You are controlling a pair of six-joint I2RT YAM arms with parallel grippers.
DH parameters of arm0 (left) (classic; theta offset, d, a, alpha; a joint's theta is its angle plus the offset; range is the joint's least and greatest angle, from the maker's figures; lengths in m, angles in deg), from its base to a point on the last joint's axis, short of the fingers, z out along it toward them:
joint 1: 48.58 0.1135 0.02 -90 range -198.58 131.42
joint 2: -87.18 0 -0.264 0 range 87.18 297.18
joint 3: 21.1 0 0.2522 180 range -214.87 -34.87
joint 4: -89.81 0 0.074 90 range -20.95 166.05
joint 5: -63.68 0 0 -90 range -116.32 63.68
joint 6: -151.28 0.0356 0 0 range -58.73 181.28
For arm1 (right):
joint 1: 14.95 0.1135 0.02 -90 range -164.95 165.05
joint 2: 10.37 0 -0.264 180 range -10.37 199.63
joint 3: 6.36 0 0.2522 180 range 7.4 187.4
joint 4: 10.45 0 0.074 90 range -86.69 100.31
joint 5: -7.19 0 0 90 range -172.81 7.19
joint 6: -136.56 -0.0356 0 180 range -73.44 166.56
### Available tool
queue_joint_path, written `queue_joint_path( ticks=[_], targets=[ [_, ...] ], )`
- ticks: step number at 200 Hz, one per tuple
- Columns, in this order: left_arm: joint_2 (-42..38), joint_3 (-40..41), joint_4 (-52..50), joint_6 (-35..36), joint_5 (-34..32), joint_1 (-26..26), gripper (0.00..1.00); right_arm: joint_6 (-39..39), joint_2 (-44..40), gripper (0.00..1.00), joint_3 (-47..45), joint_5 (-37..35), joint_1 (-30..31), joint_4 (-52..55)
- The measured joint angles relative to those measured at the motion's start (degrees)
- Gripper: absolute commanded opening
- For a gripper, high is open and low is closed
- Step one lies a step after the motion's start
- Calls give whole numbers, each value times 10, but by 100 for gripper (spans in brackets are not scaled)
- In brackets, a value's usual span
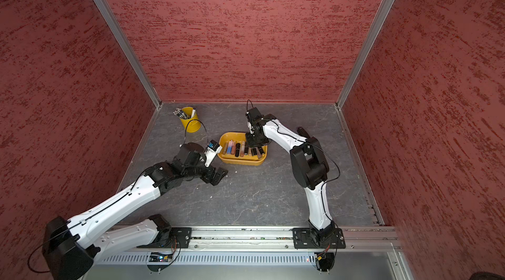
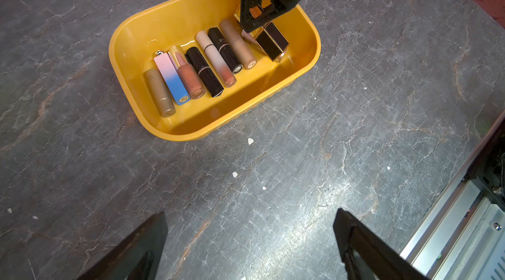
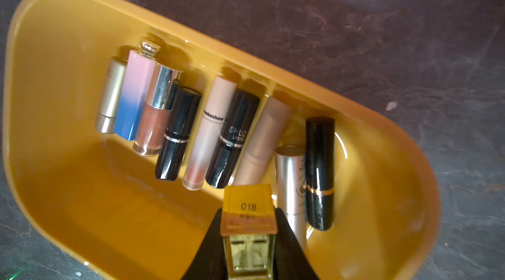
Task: Put the lipstick into the storage box
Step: Place the lipstick in the storage box.
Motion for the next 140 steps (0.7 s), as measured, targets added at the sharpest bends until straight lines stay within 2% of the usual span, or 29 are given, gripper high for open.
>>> queue_joint_path(
  ticks=[75,140],
  targets=[
    [-1,9,3,0,17,3,100,-14,21,9,0,12,0,-5],
    [22,8,17,2,46,2,100,-40,38,9,0,-6,-9,-4]
  ],
)
